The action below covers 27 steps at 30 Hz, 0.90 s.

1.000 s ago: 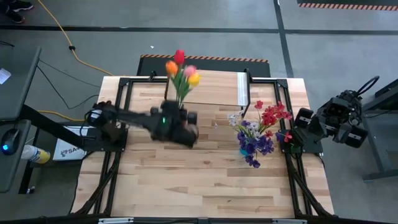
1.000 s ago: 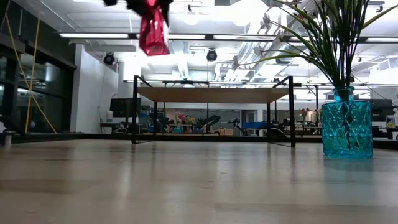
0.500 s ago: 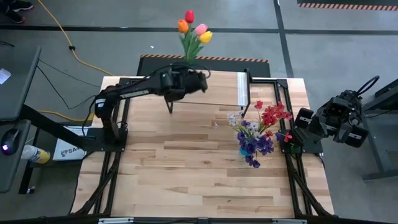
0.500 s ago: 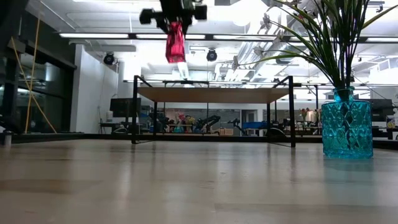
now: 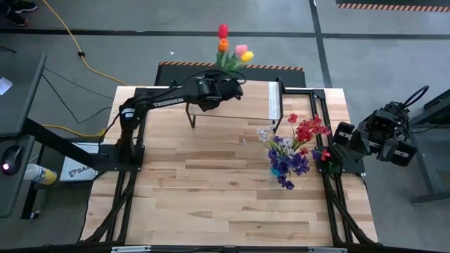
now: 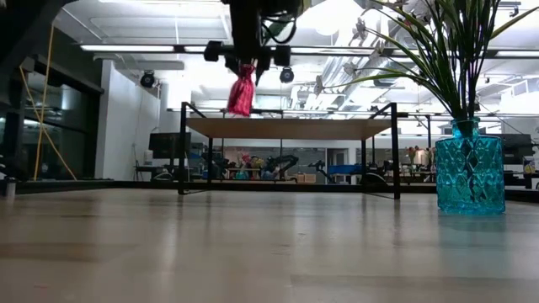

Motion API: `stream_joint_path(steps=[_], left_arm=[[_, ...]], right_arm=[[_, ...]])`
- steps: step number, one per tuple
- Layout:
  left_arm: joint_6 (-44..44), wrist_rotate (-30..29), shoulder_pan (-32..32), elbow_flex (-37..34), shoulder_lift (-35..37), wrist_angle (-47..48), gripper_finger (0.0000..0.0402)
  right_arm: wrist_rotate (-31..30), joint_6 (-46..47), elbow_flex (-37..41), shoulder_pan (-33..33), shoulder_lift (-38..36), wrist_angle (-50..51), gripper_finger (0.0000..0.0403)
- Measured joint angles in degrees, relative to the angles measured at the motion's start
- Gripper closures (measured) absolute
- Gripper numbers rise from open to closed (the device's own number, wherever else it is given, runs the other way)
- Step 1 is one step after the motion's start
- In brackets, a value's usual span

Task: Pick and place flowers into a vace then onto a shelf
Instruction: Put the red vase with flowers on the shelf

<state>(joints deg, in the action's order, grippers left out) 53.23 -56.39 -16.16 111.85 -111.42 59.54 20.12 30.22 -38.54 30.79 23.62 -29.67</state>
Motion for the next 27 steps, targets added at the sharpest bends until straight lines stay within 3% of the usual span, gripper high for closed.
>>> stream_joint_path(steps=[5, 14, 18, 21, 27], left_arm=[[1.0, -1.0, 0.0, 0.0, -1.4, -0.1, 0.0237], [2.8, -3.5, 0.1, 0.1, -2.1, 0.3, 0.0355], [2.6, -4.2, 0.5, 0.1, -2.1, 0.4, 0.0377], [2.6, -4.4, 0.8, 0.1, -2.1, 0.4, 0.0363], [2.6, -5.4, 0.8, 0.0, -2.1, 0.5, 0.0281]], right_arm=[[0.2, 0.0, 0.0, 0.0, 0.0, 0.2, 0.0261], [3.0, 2.6, 0.0, 0.0, 0.0, 0.3, 0.0261], [3.2, 2.6, 0.0, 0.0, 0.0, 0.2, 0.0261], [3.3, 2.6, 0.0, 0.0, 0.0, 0.2, 0.026], [3.2, 2.8, 0.0, 0.0, 0.0, 0.2, 0.0261]])
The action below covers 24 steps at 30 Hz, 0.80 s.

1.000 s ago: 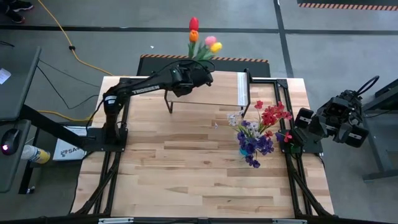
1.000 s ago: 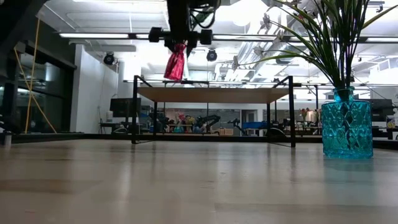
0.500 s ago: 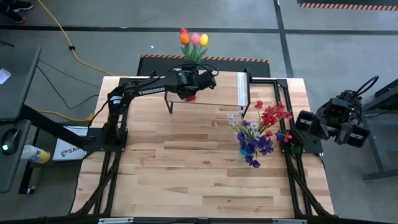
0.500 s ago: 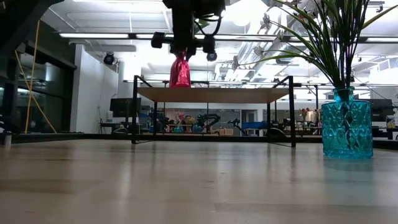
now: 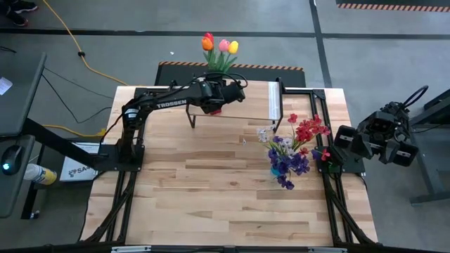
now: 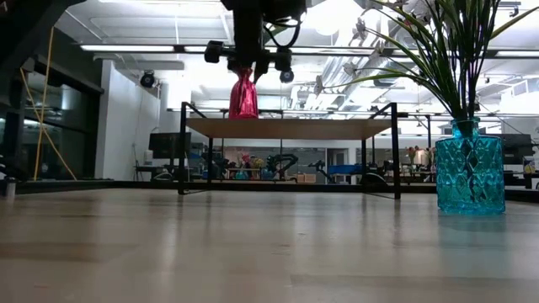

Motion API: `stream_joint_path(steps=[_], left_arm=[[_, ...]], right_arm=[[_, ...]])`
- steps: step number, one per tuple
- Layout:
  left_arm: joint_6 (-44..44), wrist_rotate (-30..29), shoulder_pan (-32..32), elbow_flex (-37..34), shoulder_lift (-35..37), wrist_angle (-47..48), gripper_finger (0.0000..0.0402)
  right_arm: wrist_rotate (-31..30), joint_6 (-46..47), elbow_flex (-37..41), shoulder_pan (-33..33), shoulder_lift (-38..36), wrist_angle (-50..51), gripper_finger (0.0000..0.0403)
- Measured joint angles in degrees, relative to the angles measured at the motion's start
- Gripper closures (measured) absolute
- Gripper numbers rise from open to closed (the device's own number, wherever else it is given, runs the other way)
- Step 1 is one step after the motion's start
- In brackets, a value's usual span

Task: Pick and place flowers into a vace then onto a shelf
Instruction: Put the red vase with flowers on the shelf

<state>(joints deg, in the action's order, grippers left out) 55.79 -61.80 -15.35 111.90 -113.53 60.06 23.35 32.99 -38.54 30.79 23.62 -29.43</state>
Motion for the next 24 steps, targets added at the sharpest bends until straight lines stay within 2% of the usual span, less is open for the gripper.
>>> stream_joint_path(steps=[8, 24], left_arm=[[0.0, -0.5, 0.0, 0.0, 0.0, 0.1, 0.0222], [-3.0, -2.9, 2.4, 0.0, 0.0, 0.1, 0.0169]], right_arm=[[0.0, 0.1, 0.0, 0.0, 0.0, 0.0, 0.0261], [0.0, 0.0, 0.0, 0.0, 0.0, 0.0, 0.026]])
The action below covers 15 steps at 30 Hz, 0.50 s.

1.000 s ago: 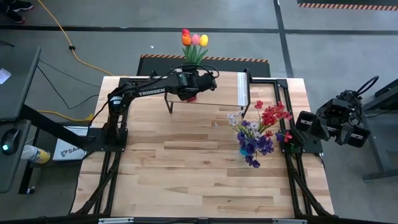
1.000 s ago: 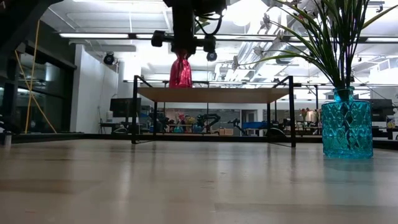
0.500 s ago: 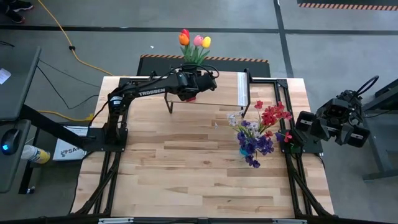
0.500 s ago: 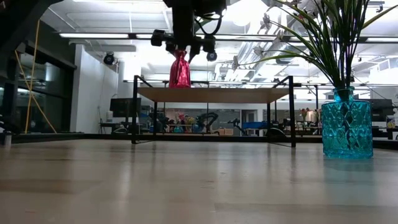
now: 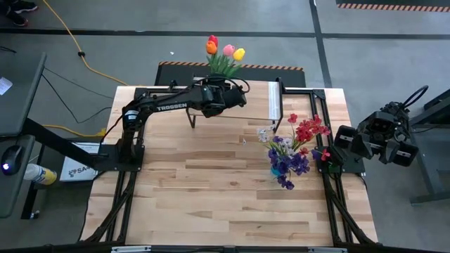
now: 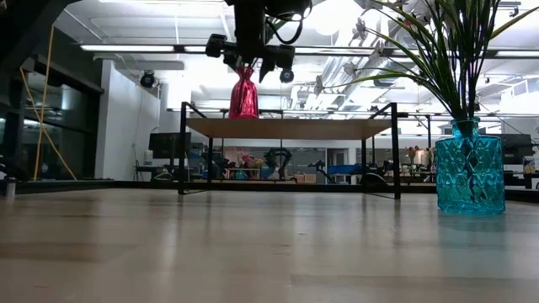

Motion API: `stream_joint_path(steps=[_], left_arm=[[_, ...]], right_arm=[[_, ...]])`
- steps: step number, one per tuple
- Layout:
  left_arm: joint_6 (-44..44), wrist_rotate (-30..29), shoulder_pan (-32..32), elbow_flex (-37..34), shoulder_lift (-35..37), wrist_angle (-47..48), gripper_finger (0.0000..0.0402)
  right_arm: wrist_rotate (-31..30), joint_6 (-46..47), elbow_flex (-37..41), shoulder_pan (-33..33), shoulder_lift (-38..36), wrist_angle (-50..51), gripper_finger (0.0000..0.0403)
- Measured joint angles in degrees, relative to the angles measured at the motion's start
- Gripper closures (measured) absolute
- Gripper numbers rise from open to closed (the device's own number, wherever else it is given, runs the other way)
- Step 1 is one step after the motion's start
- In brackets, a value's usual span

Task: Pick and place flowers into a vace then onto a shelf
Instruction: Put the red vase with flowers on the shelf

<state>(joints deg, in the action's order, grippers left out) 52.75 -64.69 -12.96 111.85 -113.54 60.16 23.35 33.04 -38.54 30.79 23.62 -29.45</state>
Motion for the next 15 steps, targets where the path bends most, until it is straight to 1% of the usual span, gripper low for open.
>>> stream_joint_path(steps=[15], left_arm=[[0.0, 0.2, 0.8, 0.0, 0.0, 0.8, 0.0121]], right_arm=[[0.0, -0.3, 0.0, 0.0, 0.0, 0.0, 0.0261]])
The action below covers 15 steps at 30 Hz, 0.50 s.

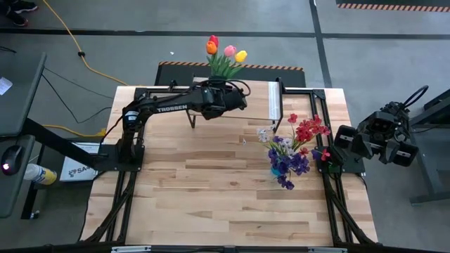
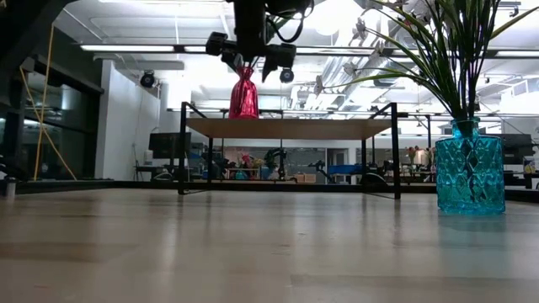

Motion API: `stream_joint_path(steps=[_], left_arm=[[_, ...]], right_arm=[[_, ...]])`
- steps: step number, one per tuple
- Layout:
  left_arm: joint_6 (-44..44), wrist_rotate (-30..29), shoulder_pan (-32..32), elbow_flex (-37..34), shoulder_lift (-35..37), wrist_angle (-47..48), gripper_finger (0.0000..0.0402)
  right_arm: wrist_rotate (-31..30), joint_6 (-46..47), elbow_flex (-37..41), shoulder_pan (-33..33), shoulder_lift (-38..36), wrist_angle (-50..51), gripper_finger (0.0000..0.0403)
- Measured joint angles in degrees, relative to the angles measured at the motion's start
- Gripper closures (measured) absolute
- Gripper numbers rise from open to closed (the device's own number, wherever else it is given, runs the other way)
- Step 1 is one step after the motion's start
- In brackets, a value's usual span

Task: Pick and place flowers into a vace then onto a shelf
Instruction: Put the red vase with flowers on the shelf

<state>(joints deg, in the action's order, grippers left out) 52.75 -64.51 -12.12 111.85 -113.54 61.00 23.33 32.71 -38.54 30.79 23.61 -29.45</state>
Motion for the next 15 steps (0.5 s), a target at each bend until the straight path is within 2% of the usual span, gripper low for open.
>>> stream_joint_path(steps=[15], left_arm=[[0.0, -2.8, 3.6, 0.0, 1.4, 2.7, 0.0115]], right_arm=[[-0.4, -0.6, 0.0, 0.0, 0.0, 0.0, 0.0261]])
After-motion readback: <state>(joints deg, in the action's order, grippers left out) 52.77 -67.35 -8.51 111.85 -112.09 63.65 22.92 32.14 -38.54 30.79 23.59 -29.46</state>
